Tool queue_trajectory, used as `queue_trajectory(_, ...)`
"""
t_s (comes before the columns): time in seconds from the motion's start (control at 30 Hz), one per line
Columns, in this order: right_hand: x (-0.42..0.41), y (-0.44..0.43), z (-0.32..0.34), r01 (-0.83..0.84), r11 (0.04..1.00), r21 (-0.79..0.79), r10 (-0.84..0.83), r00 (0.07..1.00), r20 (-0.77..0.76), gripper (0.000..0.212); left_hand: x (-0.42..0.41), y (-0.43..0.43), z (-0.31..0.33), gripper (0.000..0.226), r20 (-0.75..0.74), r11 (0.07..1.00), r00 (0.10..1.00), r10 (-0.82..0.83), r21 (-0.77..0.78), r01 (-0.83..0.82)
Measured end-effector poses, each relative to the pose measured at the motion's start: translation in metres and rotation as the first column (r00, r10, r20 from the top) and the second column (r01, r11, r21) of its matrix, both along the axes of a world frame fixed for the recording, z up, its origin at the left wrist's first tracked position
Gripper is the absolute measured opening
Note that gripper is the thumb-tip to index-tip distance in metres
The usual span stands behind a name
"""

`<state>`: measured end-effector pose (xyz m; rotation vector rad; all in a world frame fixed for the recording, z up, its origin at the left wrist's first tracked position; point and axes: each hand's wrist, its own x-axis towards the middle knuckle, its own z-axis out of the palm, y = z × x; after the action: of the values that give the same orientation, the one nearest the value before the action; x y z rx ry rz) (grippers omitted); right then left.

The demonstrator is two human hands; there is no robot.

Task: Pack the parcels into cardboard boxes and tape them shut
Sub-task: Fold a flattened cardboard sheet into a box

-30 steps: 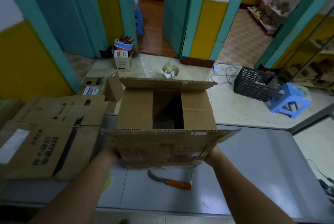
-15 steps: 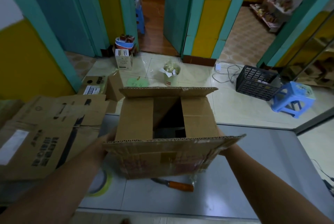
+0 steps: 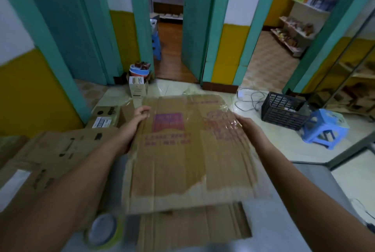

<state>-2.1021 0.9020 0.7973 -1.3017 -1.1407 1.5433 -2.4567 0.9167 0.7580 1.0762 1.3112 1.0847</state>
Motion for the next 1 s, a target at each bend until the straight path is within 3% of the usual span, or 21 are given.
queue_trajectory(0.1,-0.002,0.003,0.003,0.093,0.996,-0.008,-0.093,0.991,-0.094,0.041,0.006,-0.008,0.01,0.013,-0.137,0.998,0.99,0.016,0.07,-0.006)
queue_trajectory(0.2,-0.013,-0.002,-0.008,0.217,0.971,0.1,-0.227,0.969,0.094,0.033,0.014,-0.016,-0.006,0.018,-0.287,0.961,0.947,0.148,0.267,-0.07)
queue_trajectory(0.27,-0.024,-0.01,-0.018,0.272,0.944,0.189,-0.304,0.938,0.166,0.033,0.022,-0.025,-0.015,0.026,-0.256,0.913,0.943,0.211,0.397,-0.096)
queue_trajectory(0.33,-0.028,-0.016,-0.029,0.302,0.911,0.28,-0.36,0.915,0.182,0.038,0.024,-0.029,-0.028,0.037,-0.238,0.896,0.947,0.217,0.433,-0.096)
queue_trajectory(0.43,-0.026,-0.021,-0.05,0.236,0.908,0.346,-0.328,0.915,0.237,0.05,0.018,-0.034,-0.043,0.051,-0.221,0.936,0.959,0.178,0.339,-0.096)
queue_trajectory(0.57,-0.024,-0.019,-0.063,0.223,0.952,0.209,-0.272,0.929,0.25,0.016,0.02,-0.047,-0.048,0.062,-0.093,0.95,0.973,0.21,0.253,-0.181)
queue_trajectory(0.63,-0.025,-0.019,-0.063,0.244,0.958,0.148,-0.274,0.932,0.236,0.043,0.02,-0.05,-0.045,0.056,-0.054,0.949,0.964,0.26,0.2,-0.245)
queue_trajectory(0.7,-0.027,-0.027,-0.063,0.238,0.96,0.146,-0.268,0.93,0.252,0.058,0.018,-0.059,-0.043,0.036,-0.098,0.954,0.959,0.264,0.172,-0.245)
queue_trajectory(0.8,-0.024,-0.047,-0.065,0.232,0.952,0.199,-0.288,0.901,0.324,0.044,0.017,-0.079,-0.043,0.018,-0.138,0.959,0.962,0.234,0.194,-0.206)
queue_trajectory(0.9,-0.018,-0.064,-0.068,0.274,0.94,0.202,-0.326,0.895,0.304,0.024,0.016,-0.096,-0.045,0.037,-0.109,0.959,0.966,0.235,0.191,-0.212)
queue_trajectory(1.0,-0.015,-0.066,-0.071,0.27,0.945,0.186,-0.318,0.894,0.316,0.043,0.01,-0.095,-0.051,0.069,-0.205,0.976,0.955,0.214,0.074,-0.203)
